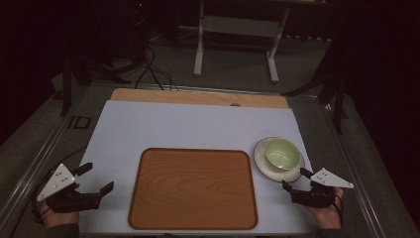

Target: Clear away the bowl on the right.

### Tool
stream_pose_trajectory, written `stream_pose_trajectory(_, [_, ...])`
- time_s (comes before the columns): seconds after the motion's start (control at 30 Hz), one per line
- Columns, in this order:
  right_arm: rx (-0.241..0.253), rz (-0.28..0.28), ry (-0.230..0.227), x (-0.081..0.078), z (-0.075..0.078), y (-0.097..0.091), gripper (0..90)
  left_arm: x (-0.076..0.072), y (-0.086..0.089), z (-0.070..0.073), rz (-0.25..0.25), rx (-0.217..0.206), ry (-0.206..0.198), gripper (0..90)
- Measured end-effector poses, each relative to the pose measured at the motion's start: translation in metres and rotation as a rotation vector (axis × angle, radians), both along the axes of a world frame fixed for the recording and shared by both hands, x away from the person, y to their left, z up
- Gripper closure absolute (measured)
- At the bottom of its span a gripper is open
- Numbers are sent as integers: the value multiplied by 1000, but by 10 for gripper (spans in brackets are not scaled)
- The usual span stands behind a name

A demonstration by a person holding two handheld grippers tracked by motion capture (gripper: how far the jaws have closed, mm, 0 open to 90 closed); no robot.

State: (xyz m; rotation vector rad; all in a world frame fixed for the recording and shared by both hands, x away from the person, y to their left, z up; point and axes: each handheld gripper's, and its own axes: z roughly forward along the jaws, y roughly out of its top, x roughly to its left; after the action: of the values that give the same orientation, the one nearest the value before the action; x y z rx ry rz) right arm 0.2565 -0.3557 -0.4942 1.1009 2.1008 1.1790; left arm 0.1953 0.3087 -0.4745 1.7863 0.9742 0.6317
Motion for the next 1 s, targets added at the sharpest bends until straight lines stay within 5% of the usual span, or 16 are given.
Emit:
stream_pose_trajectory(0.5, [5,-4,-6,4,8,2,135,-1,-1,1,9,10,-10,64])
stream_pose_trajectory(1.0, [-17,21,-38,34,25,7,132,-1,-3,2,2,22,-12,67])
